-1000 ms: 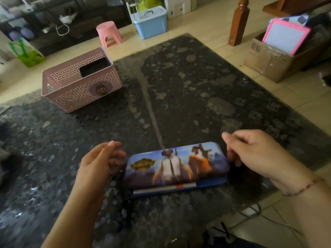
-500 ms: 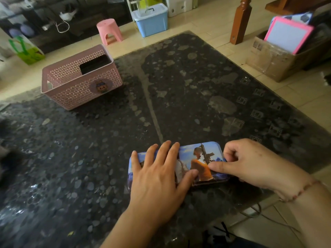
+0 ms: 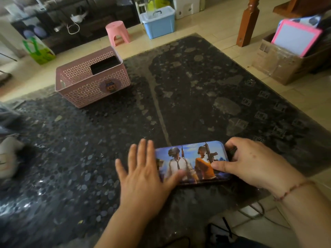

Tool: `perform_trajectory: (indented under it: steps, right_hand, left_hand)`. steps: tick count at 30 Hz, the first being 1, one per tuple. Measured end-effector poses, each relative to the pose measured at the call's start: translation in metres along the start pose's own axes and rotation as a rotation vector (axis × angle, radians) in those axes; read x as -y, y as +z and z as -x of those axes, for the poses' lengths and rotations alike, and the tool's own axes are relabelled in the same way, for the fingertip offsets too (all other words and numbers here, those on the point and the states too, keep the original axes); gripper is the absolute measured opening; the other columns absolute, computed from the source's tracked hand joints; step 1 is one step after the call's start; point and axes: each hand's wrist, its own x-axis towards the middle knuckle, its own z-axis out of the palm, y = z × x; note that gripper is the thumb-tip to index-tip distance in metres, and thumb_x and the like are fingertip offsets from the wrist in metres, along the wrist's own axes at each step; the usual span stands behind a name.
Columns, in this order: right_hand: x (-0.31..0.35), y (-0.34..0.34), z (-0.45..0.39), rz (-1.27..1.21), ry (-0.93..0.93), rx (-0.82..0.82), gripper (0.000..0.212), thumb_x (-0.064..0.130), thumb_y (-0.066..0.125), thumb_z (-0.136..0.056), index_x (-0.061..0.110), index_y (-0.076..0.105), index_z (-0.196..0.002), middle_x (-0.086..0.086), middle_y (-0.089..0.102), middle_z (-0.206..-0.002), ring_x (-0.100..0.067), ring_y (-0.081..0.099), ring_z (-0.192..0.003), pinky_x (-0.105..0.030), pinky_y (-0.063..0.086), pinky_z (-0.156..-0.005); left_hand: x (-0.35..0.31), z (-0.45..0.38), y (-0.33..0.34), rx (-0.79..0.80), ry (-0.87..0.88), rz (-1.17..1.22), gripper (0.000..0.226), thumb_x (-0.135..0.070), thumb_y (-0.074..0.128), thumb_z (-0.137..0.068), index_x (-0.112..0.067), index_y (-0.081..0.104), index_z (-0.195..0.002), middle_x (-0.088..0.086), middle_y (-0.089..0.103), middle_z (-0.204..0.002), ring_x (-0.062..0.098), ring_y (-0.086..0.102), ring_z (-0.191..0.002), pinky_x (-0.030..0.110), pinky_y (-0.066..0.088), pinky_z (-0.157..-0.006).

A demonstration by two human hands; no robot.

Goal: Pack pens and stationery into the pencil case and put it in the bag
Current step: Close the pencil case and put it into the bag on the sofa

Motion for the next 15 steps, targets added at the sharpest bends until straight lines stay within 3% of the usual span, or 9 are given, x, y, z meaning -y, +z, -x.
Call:
perform_trajectory:
  steps: [3,6,8,10,12,13,15]
  right_hand:
    - [0.001,0.0,0.002,-0.027,-0.03,-0.013,0.045,0.063,0.071,-0.066,0.031,0.058,-0.094,0.011,0.063,-0.086,-0.01,0.06,-0.079,-0.036,0.054,-0.07]
    - [0.006,0.001,0.005,-0.064,-0.057,-0.033,0.042,0.054,0.073,-0.07,0.025,0.063,-0.099,0.004,0.066,-0.1,-0.012,0.058,-0.084,-0.031,0.051,-0.072]
    - [0.008,0.006,0.005,-0.151,-0.062,-0.084,0.045,0.047,0.071,-0.076,0.022,0.061,-0.112,0.002,0.062,-0.113,-0.013,0.056,-0.093,-0.025,0.045,-0.073]
    - [0.006,0.014,0.004,-0.28,-0.094,-0.156,0.051,0.042,0.069,-0.08,0.022,0.053,-0.124,0.008,0.055,-0.112,-0.007,0.052,-0.097,-0.015,0.038,-0.068]
    - [0.001,0.02,-0.001,-0.52,-0.13,-0.209,0.055,0.036,0.068,-0.083,0.033,0.042,-0.131,0.024,0.047,-0.101,0.011,0.05,-0.087,-0.005,0.038,-0.055]
    - [-0.005,0.021,-0.005,-0.643,-0.131,-0.248,0.053,0.032,0.068,-0.083,0.039,0.04,-0.127,0.028,0.047,-0.096,0.018,0.052,-0.081,-0.004,0.04,-0.051]
    - [-0.017,0.021,-0.015,-0.821,-0.073,-0.378,0.045,0.027,0.067,-0.083,0.045,0.045,-0.118,0.027,0.055,-0.092,0.019,0.056,-0.078,-0.006,0.042,-0.055]
  left_hand:
    - [0.022,0.003,-0.005,0.058,-0.258,0.144,0.123,-0.096,0.009,-0.055,-0.021,-0.005,-0.151,-0.002,-0.01,-0.162,0.02,-0.014,-0.147,0.059,-0.005,-0.115]
    - [0.017,0.006,0.0,-0.003,-0.253,0.286,0.105,-0.086,0.029,-0.066,-0.02,0.022,-0.148,-0.002,0.004,-0.162,0.018,-0.006,-0.148,0.056,-0.003,-0.117]
    - [0.014,0.007,0.009,-0.109,-0.235,0.394,0.102,-0.086,0.036,-0.068,-0.02,0.029,-0.145,-0.002,0.016,-0.16,0.015,0.002,-0.147,0.052,-0.003,-0.118]
    - [0.008,0.007,0.012,-0.217,-0.235,0.519,0.097,-0.084,0.044,-0.067,-0.024,0.03,-0.142,0.002,0.038,-0.15,0.017,0.025,-0.14,0.05,0.013,-0.117]
    - [-0.01,0.001,0.01,-0.305,-0.213,0.749,0.081,-0.069,0.062,-0.07,-0.036,0.028,-0.136,-0.007,0.058,-0.124,0.008,0.055,-0.11,0.035,0.044,-0.098]
    - [-0.022,-0.003,0.008,-0.338,-0.177,0.857,0.073,-0.055,0.067,-0.071,-0.041,0.028,-0.131,-0.017,0.061,-0.111,-0.002,0.061,-0.095,0.021,0.049,-0.084]
    - [-0.042,-0.015,0.013,-0.379,-0.141,0.956,0.065,-0.035,0.072,-0.071,-0.04,0.035,-0.124,-0.025,0.064,-0.089,-0.014,0.061,-0.079,0.002,0.044,-0.067]
